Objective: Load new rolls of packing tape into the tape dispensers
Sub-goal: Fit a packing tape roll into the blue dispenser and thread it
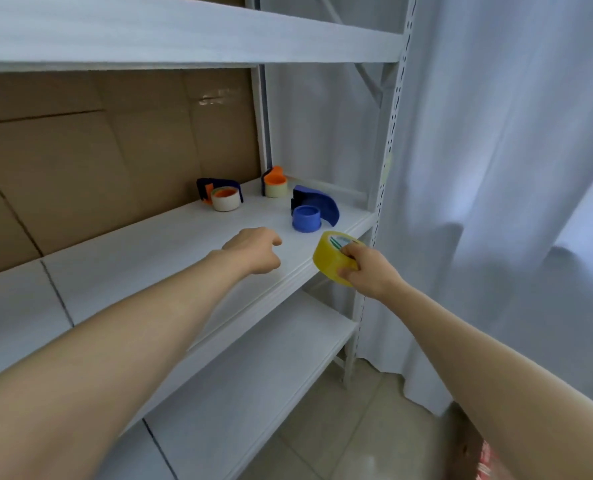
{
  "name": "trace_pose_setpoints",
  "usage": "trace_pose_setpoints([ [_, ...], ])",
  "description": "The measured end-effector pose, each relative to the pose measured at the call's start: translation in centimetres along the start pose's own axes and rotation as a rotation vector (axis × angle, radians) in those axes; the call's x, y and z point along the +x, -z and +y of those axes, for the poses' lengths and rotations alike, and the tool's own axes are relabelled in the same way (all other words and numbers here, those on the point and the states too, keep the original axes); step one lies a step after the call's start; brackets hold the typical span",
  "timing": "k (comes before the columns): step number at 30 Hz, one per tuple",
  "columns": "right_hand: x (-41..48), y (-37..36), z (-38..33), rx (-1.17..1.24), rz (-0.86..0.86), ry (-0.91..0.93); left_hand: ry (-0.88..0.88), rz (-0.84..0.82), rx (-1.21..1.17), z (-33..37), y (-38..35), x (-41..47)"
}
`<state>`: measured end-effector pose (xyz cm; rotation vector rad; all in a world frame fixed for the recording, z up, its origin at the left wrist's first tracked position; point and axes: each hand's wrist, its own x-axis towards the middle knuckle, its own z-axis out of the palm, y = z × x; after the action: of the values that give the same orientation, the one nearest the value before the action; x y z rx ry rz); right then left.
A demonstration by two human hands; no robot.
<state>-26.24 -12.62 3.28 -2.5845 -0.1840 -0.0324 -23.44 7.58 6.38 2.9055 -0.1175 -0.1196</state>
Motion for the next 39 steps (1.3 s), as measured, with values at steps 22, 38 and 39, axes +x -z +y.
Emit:
trace_pose_setpoints([
  [22,28.4,4.3,5.5,-0.234,0.016,0.332,0.211,0.24,-0.723,4.2,1.5,27.7],
  [38,38.5,4.1,7.0,0.32,-0.287,0.772,0.752,0.52,-1.322,7.4,2.5,27.9],
  [39,38.6,4.1,6.8,0.343,-0.316,0.811,0.781,0.553,-1.332,7.4,2.5,27.5],
])
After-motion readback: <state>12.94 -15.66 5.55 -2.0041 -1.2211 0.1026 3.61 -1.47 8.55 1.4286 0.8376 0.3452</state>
